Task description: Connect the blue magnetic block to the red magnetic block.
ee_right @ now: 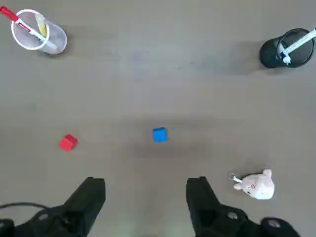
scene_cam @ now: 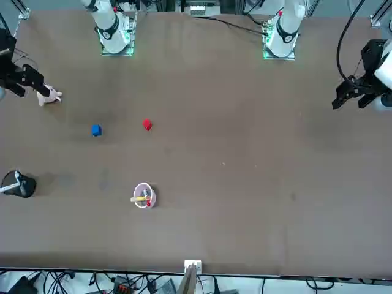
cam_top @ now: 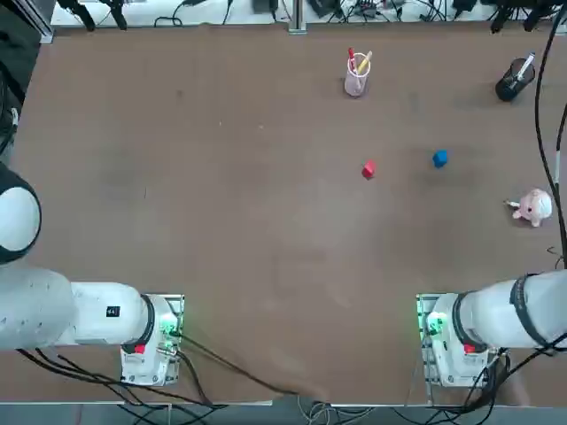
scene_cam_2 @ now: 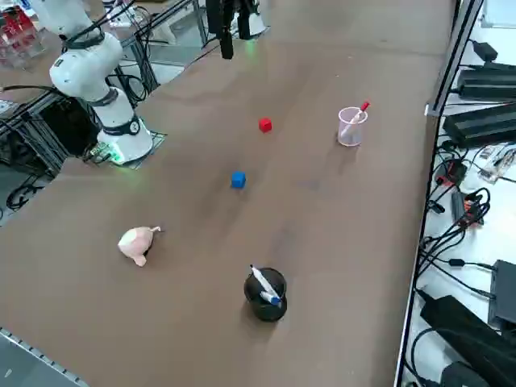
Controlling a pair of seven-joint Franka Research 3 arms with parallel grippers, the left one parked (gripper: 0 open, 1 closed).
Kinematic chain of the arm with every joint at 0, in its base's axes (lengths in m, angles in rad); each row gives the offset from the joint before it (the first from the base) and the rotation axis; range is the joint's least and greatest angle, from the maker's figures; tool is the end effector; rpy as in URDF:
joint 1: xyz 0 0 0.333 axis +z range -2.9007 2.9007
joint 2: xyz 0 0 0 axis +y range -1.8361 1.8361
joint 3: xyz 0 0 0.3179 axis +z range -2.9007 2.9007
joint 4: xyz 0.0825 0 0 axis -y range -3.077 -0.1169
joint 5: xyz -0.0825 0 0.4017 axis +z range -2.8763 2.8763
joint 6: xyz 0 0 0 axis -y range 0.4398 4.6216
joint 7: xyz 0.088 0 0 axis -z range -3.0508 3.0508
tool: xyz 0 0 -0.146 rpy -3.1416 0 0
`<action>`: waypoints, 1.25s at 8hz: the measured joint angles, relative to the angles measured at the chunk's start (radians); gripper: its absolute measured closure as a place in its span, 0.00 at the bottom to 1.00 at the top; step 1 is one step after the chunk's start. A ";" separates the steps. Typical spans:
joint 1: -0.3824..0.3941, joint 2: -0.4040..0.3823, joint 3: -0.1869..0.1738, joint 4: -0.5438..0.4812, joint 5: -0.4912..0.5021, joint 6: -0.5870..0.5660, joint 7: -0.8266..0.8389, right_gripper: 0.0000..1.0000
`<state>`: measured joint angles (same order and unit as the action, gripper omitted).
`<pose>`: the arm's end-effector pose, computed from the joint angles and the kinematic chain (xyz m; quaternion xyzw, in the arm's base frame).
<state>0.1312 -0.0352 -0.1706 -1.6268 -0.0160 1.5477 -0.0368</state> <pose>0.5556 -0.0257 0.5777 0.9997 -0.0012 -0.0224 0.0042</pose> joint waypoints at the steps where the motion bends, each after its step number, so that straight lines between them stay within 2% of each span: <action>1: 0.000 0.000 0.000 0.000 0.000 0.000 0.000 0.00; 4: 0.000 0.019 0.000 -0.012 0.000 0.012 -0.001 0.00; 5: 0.000 0.035 0.000 -0.052 0.000 0.047 -0.002 0.00; 8: 0.000 0.067 0.000 -0.290 0.000 0.251 -0.005 0.00; 10: 0.001 0.070 0.001 -0.463 -0.001 0.439 -0.010 0.00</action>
<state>0.1326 0.0347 -0.1698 -2.0895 -0.0173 1.9862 -0.0472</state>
